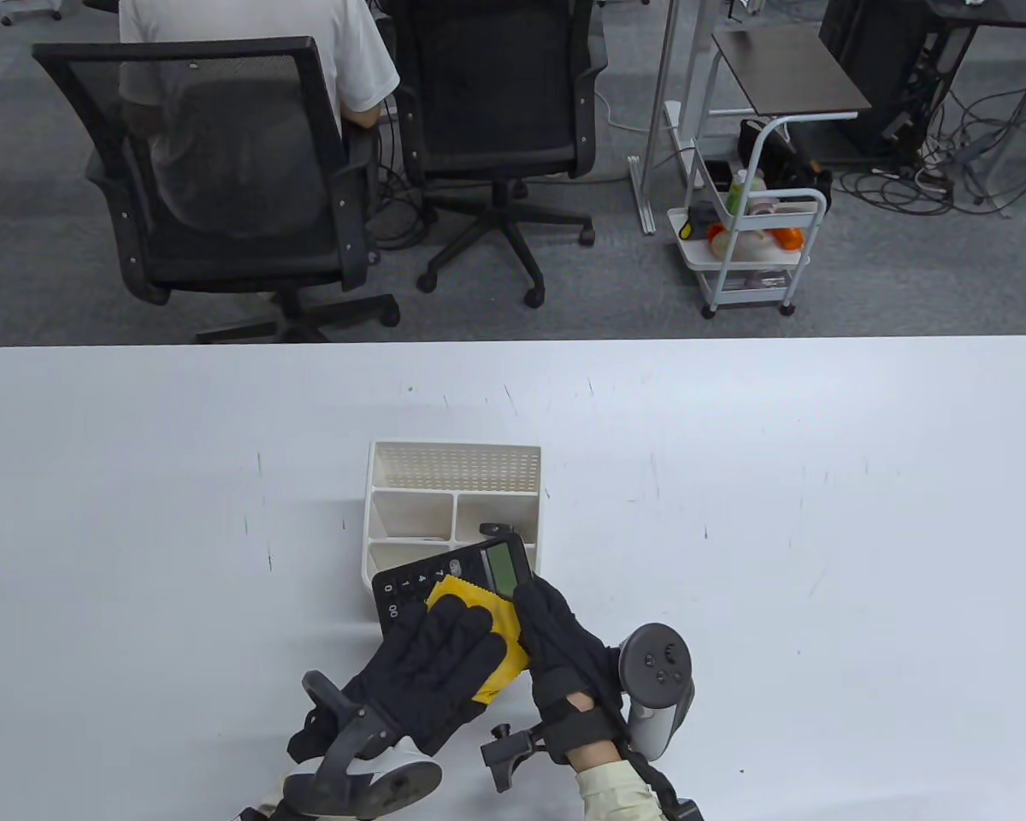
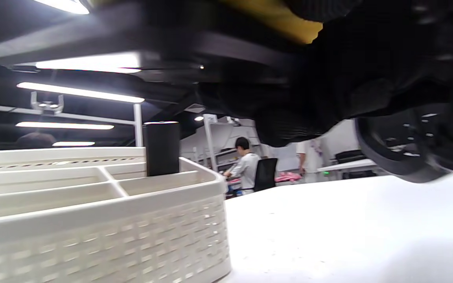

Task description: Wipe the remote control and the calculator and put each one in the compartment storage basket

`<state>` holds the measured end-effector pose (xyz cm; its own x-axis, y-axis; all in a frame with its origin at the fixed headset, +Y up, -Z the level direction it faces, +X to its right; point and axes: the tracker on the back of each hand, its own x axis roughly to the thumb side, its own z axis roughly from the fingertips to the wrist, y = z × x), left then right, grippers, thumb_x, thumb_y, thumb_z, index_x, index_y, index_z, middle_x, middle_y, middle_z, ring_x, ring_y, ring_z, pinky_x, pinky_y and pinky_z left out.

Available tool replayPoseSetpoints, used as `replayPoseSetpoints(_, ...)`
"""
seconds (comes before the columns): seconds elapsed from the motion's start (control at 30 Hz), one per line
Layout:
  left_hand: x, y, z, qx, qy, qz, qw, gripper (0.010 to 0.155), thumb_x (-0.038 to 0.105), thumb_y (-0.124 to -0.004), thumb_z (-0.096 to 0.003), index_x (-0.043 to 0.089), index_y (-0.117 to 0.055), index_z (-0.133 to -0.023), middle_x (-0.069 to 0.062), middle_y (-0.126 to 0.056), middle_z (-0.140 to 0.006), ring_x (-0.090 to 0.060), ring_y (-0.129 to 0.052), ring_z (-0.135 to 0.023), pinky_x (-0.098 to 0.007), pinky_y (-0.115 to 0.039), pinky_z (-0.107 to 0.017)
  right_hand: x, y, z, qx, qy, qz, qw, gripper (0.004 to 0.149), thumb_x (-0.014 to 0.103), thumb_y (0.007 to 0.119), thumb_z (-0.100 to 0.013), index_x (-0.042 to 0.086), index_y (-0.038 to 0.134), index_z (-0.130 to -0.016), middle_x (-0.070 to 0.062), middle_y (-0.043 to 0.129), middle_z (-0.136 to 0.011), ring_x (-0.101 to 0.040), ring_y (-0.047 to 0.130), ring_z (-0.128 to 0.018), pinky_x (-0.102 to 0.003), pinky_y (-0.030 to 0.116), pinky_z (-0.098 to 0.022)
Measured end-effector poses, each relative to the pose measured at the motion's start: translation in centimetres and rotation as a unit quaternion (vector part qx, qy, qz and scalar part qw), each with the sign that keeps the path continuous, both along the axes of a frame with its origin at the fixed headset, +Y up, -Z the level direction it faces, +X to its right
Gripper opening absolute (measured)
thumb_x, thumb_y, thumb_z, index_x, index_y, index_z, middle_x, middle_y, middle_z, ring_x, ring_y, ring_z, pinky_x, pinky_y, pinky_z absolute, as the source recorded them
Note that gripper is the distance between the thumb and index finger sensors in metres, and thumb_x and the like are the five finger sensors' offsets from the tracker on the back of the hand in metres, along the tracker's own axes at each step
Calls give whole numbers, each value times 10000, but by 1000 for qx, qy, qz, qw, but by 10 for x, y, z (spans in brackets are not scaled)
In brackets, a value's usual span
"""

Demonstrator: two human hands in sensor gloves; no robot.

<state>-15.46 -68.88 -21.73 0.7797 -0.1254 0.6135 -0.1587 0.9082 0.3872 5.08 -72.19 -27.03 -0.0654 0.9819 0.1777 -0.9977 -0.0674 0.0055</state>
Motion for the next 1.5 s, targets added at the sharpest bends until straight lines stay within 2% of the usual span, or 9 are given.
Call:
replayPoseSetpoints(0.23,-26,5,-15,-12,76,47,996,542,444,-623,-543,288,-578,-1060,-39,-592,-1121,-332,-597,-1058,-524,-597,-744,-6,0,0,2,26,12,1000,626,413,634,-616,-83,690,-995,-305,910,-800,-357,1004,-529,-551,792,-443)
replayPoseSetpoints(0.4,-55,4,-32,-91,121,139,979,549,433,-627,-549,249,-583,-1064,-82,-642,-1116,-381,-710,-1028,-539,-662,-713,-3,2,-2,5,28,18,999,612,399,684,-602,-72,698,-993,-296,911,-806,-359,1001,-534,-555,788,-449)
replayPoseSetpoints(0.53,-77,-2,-45,-198,122,220,947,597,499,-689,-525,228,-636,-1054,-87,-862,-1001,-333,-964,-842,-519,-792,-621,-1,3,-4,23,36,31,999,596,400,717,-589,-32,709,-999,-279,917,-814,-359,995,-550,-562,776,-468)
replayPoseSetpoints(0.77,-90,-4,-54,-351,54,311,881,632,489,-888,-432,228,-728,-984,-21,-972,-802,-231,-1052,-645,-479,-860,-512,-3,5,-5,68,61,31,995,560,397,776,-558,42,753,-990,-242,942,-810,-339,997,-564,-568,769,-485)
replayPoseSetpoints(0.87,-88,3,-50,-299,39,303,904,579,444,-913,-424,203,-781,-933,-16,-998,-749,-209,-1076,-604,-467,-886,-479,-2,3,-5,78,46,21,996,591,440,790,-541,43,772,-978,-202,945,-821,-314,997,-586,-575,754,-506)
replayPoseSetpoints(1.03,-84,20,-36,-182,41,329,926,529,403,-926,-428,220,-802,-909,-17,-1000,-754,-192,-1075,-593,-464,-890,-471,2,4,-4,76,19,3,997,893,589,751,-493,-28,532,-1099,-282,671,-1036,-432,792,-824,-656,628,-573)
replayPoseSetpoints(1.2,-82,31,-21,-51,76,285,954,511,401,-939,-394,307,-780,-871,30,-974,-791,-187,-1057,-669,-468,-881,-515,1,-5,-4,18,38,-38,998,994,691,516,-538,-70,311,-1144,-392,388,-1118,-553,571,-941,-707,552,-590)
replayPoseSetpoints(1.27,-81,32,-18,-18,81,266,960,511,407,-937,-390,325,-765,-865,42,-967,-797,-183,-1056,-681,-464,-883,-520,4,-13,-3,-62,13,-72,995,939,631,514,-564,-102,358,-1130,-457,484,-1059,-584,657,-870,-710,583,-558)
replayPoseSetpoints(1.5,-60,26,-11,41,37,183,981,487,384,-953,-390,393,-741,-828,90,-930,-851,-193,-1014,-785,-482,-840,-590,4,-17,-7,-93,61,-52,992,918,551,539,-620,-187,241,-1078,-396,740,-937,-421,926,-715,-602,752,-505)
